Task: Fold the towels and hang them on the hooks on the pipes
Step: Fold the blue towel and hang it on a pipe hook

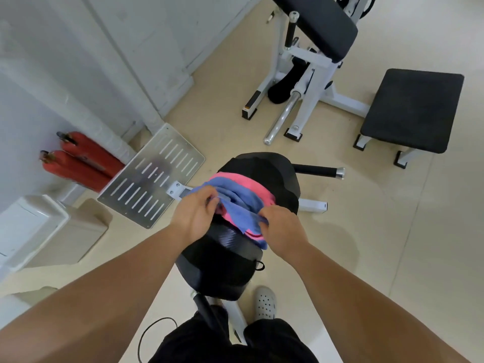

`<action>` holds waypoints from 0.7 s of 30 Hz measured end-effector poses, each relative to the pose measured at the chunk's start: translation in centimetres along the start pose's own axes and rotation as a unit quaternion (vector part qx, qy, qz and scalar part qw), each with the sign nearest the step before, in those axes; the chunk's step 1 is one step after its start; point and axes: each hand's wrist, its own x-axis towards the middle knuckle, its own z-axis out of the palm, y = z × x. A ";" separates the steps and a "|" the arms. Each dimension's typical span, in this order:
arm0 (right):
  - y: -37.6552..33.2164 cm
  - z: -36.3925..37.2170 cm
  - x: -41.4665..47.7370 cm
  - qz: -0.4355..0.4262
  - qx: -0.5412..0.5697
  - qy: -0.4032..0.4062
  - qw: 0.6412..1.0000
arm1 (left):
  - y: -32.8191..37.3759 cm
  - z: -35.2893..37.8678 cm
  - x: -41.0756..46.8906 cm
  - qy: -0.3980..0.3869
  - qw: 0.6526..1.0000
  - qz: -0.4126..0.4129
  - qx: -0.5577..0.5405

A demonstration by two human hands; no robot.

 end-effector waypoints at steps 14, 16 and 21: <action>-8.1 -6.6 -3.9 -0.092 0.237 0.026 0.967 | -2.1 -11.9 -10.3 0.232 0.960 -0.103 -0.116; -10.8 -8.3 -4.5 -0.119 0.323 0.000 0.939 | -3.4 -13.8 -11.6 0.245 0.955 -0.104 -0.131; -17.7 -9.2 -4.9 -0.129 0.449 -0.052 0.883 | -8.3 -17.5 -15.6 0.233 0.960 -0.103 -0.117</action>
